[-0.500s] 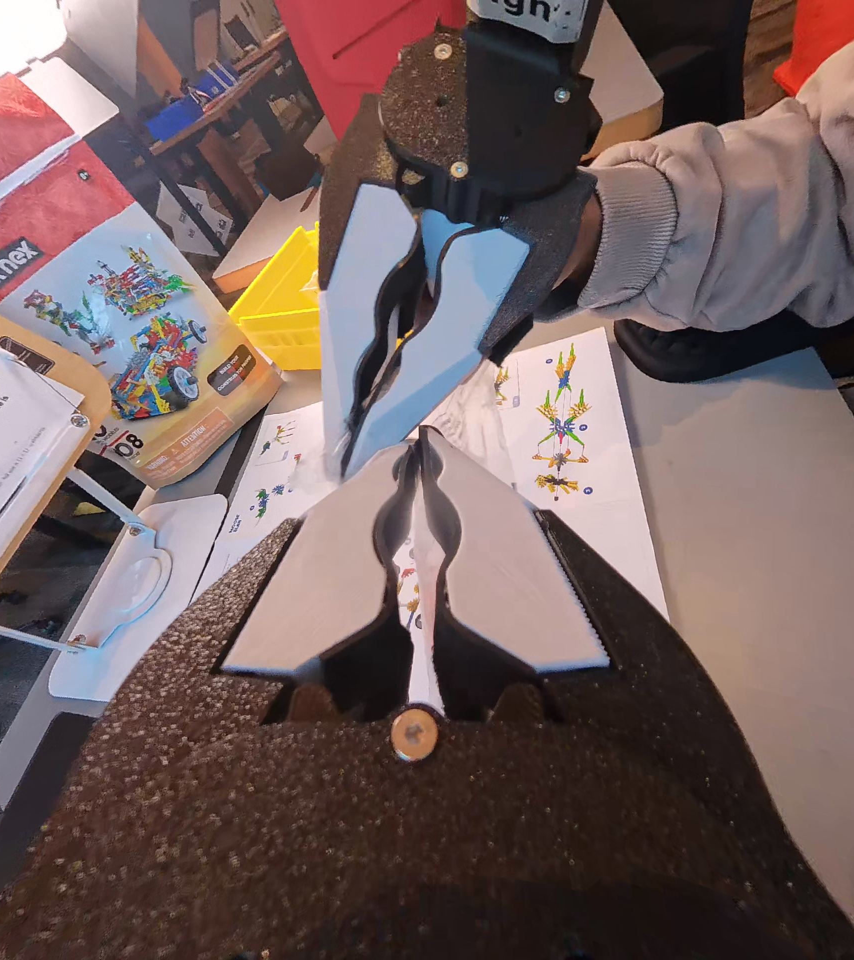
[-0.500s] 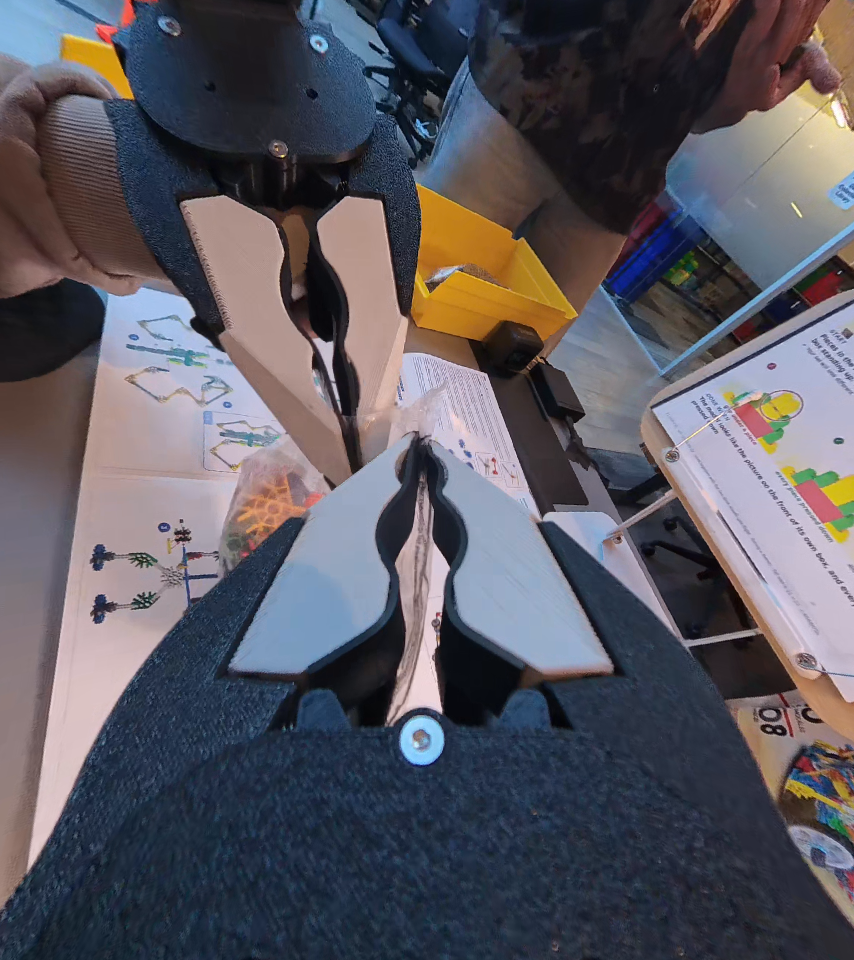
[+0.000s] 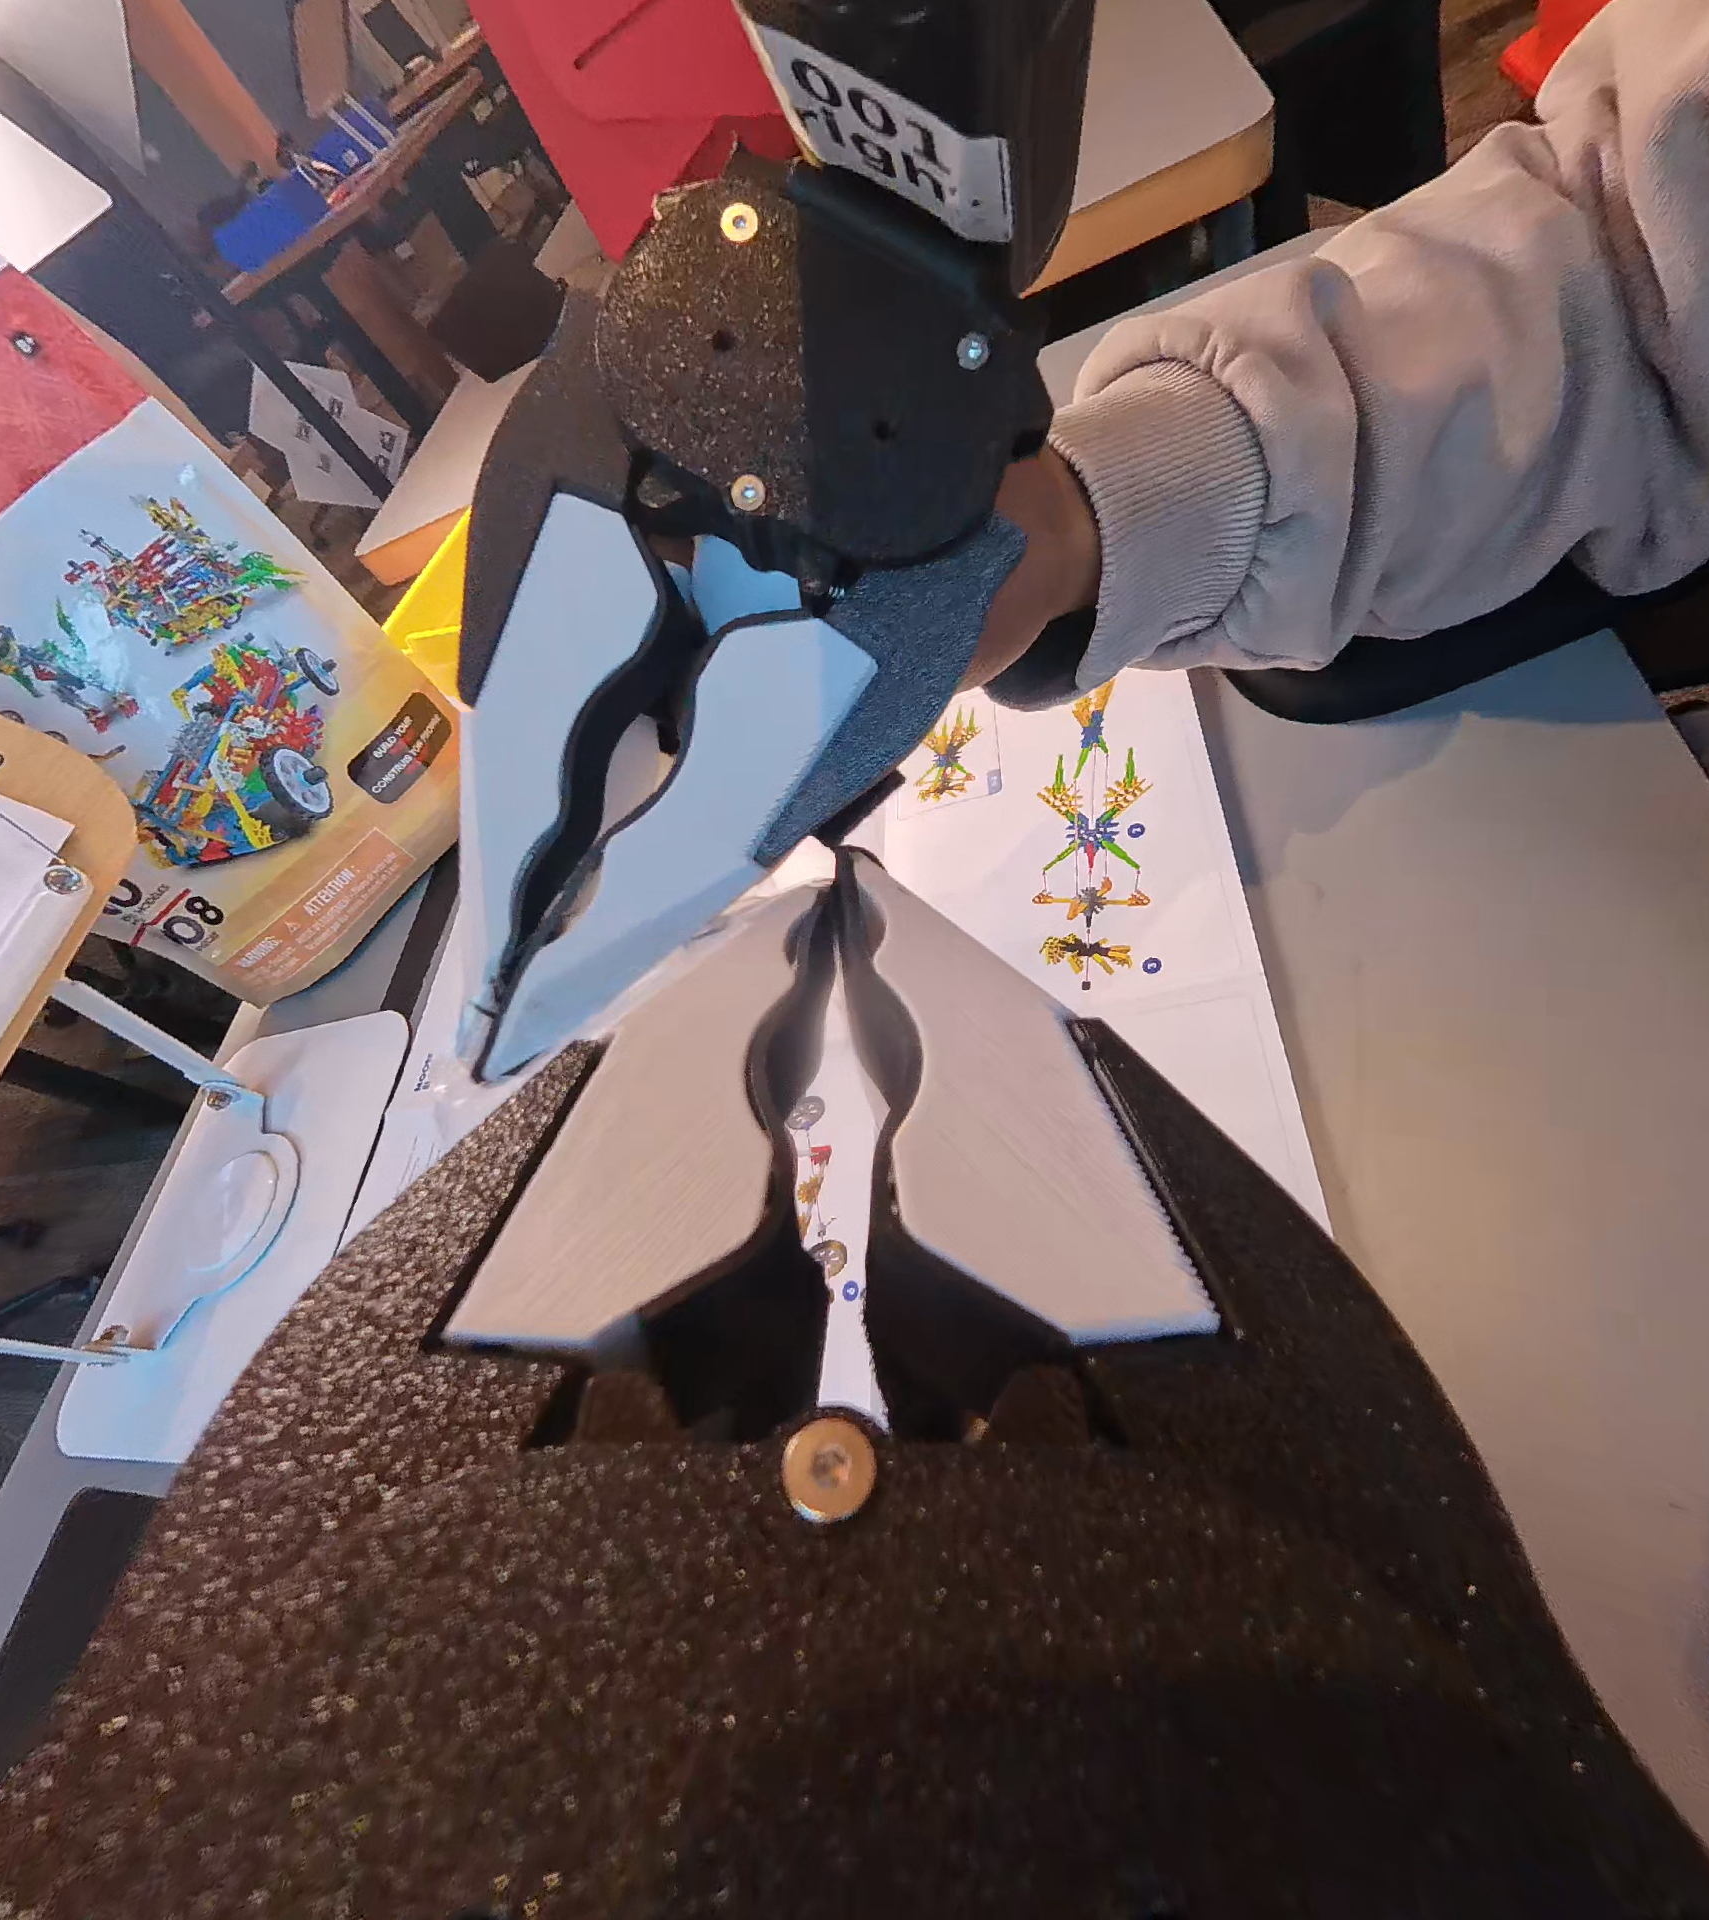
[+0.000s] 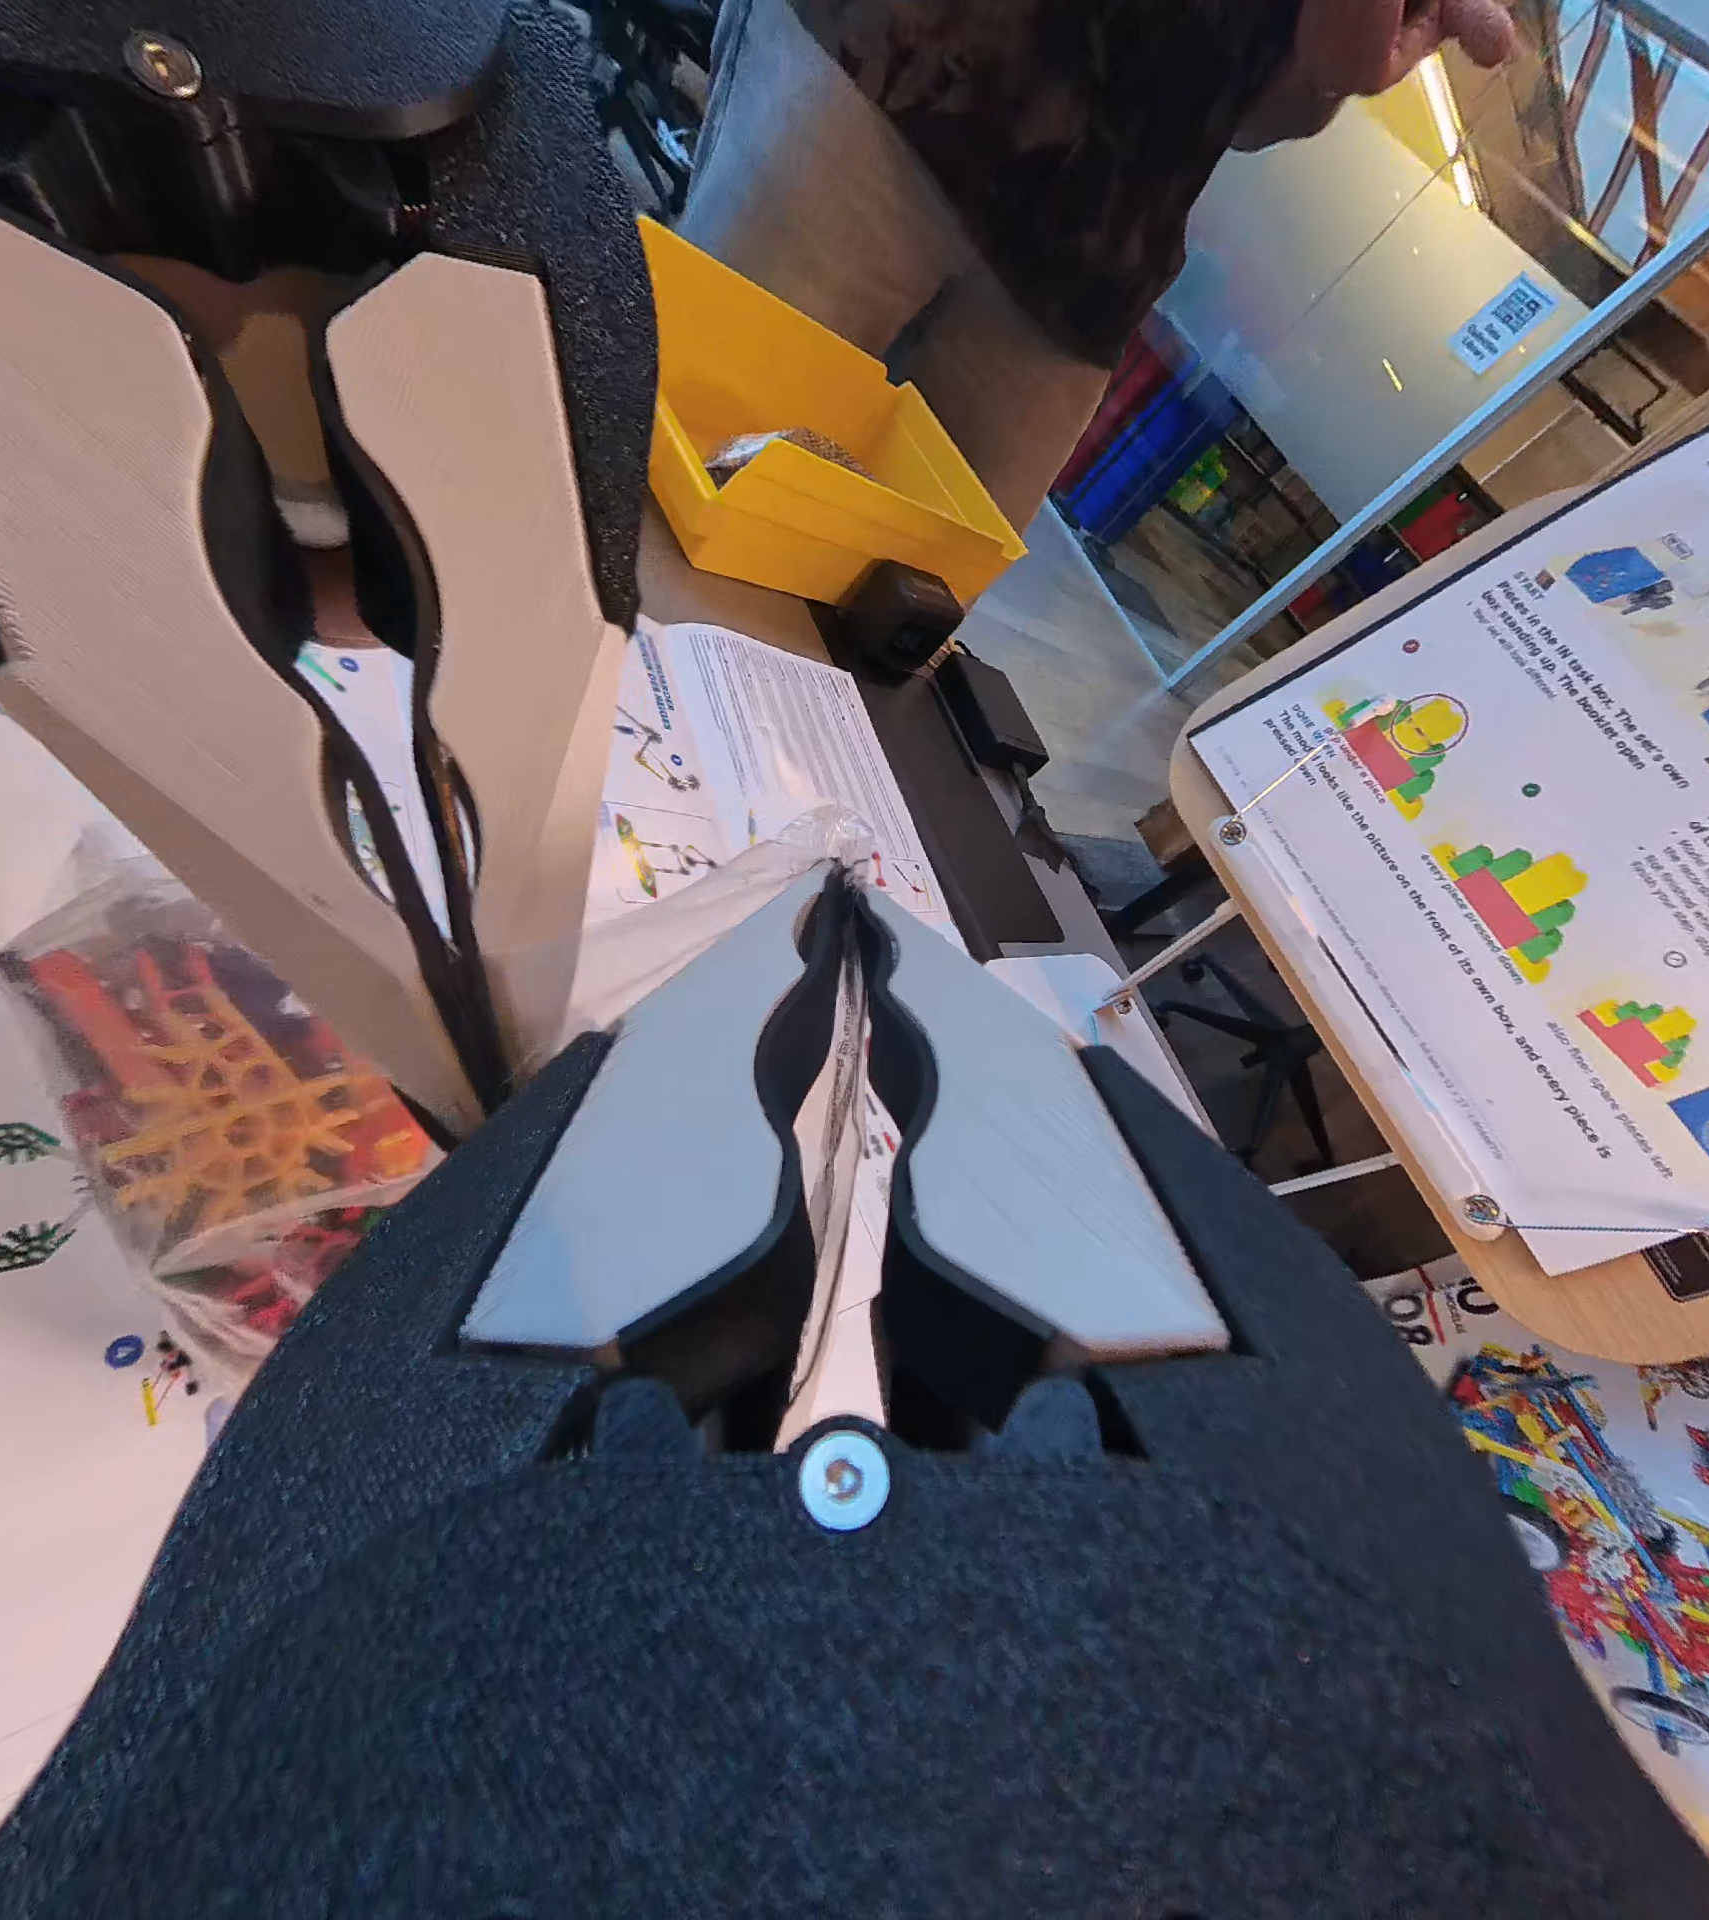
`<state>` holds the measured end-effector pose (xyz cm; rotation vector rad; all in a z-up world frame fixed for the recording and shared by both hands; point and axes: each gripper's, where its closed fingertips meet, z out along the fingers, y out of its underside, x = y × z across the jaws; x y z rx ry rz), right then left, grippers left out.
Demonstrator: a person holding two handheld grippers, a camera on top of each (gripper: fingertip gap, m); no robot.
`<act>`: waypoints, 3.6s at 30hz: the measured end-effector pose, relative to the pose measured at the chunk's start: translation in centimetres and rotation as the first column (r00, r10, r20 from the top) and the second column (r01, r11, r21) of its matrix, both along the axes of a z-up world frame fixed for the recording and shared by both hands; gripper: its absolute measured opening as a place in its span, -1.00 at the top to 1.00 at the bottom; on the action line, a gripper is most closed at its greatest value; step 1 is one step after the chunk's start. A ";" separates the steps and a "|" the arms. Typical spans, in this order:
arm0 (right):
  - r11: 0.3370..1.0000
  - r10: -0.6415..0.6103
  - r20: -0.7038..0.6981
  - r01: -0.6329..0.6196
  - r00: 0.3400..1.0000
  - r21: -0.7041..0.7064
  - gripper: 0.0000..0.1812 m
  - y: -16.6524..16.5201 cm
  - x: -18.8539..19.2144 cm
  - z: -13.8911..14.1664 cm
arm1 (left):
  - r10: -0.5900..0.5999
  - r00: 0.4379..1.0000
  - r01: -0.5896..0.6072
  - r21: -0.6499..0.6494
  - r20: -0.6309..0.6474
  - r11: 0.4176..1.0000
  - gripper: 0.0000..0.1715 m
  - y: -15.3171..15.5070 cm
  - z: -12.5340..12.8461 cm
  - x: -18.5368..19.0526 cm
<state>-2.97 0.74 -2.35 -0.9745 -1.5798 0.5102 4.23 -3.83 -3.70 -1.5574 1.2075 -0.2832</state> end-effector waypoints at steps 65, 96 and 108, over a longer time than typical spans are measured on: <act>0.984 0.157 0.065 -0.162 0.985 0.080 1.00 -4.2 2.2 2.2 | -0.065 0.988 0.066 0.003 0.137 0.998 1.00 -1.4 2.9 -1.0; 0.988 0.142 0.066 -0.146 0.988 0.055 1.00 -3.6 1.0 1.2 | 0.123 0.990 -0.112 -0.157 0.065 0.981 1.00 -0.2 2.4 -4.3; 0.990 0.115 0.081 -0.121 0.990 0.069 1.00 -3.0 1.4 1.5 | 0.285 0.957 -0.288 -0.058 -0.062 0.956 0.99 1.4 2.0 -5.0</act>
